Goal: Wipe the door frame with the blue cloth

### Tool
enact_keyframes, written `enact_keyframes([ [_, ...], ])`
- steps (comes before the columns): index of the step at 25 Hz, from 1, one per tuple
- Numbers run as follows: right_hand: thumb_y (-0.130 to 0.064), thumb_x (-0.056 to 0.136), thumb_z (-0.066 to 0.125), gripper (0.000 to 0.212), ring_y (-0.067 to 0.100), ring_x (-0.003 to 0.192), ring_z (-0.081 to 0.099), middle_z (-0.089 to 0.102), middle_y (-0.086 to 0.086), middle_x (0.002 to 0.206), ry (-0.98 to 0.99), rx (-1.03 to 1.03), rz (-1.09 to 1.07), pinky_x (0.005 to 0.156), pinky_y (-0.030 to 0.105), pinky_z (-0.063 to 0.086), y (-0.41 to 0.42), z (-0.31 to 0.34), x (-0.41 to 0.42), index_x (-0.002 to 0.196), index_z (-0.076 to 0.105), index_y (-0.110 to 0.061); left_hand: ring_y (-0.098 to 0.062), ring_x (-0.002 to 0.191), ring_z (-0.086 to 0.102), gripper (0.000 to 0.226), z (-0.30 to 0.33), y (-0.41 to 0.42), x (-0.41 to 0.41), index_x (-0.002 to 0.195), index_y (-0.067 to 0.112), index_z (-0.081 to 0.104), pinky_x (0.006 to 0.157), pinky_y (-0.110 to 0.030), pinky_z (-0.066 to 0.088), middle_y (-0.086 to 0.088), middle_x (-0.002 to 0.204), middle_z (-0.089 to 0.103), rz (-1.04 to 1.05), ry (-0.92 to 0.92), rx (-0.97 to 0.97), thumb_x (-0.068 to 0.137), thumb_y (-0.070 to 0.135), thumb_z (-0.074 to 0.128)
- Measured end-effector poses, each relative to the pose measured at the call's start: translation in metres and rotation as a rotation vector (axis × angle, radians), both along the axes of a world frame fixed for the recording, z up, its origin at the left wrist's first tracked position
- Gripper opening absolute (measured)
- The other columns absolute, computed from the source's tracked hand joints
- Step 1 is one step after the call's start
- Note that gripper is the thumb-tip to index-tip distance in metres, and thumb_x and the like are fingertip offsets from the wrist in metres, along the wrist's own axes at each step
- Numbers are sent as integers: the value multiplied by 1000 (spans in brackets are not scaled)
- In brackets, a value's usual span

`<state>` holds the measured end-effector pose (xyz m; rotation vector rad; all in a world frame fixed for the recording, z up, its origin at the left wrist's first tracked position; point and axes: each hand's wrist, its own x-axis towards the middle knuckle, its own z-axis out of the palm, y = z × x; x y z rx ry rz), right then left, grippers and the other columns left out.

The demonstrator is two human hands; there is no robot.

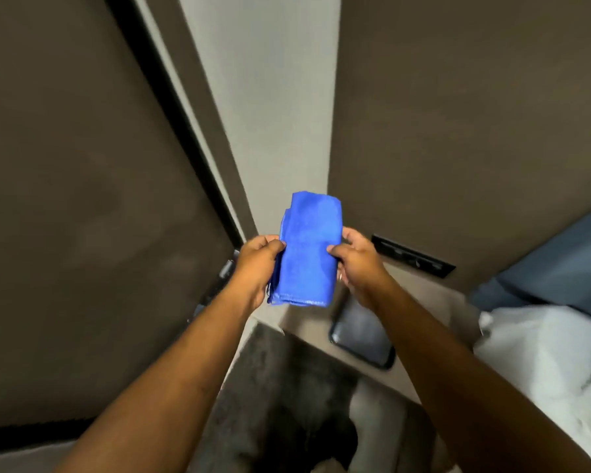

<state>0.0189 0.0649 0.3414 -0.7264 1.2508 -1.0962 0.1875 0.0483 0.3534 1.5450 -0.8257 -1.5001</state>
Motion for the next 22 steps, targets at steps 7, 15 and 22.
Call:
enact_keyframes([
  [7,3,85,46,35,14,84,72,76,-4,95,16,-352,293,58,25,55,10,152,161,110,60,-17,-18,71,66,18,152,65,154,96,-1,66,69,-33,57,-12,83,70,200,49,-358,91,13,56],
  [15,6,83,47,39,9,79,68,74,1,94,-96,-705,534,66,23,53,83,280,389,112,60,-17,-18,68,59,22,277,189,357,98,-5,63,57,-23,49,-11,83,66,549,-217,-640,91,15,57],
  [22,-11,92,53,21,8,83,65,71,2,99,-239,-961,550,75,25,53,159,360,543,112,61,-11,-18,76,64,12,352,284,471,83,13,69,72,-35,52,-9,85,72,871,-415,-833,88,18,59],
])
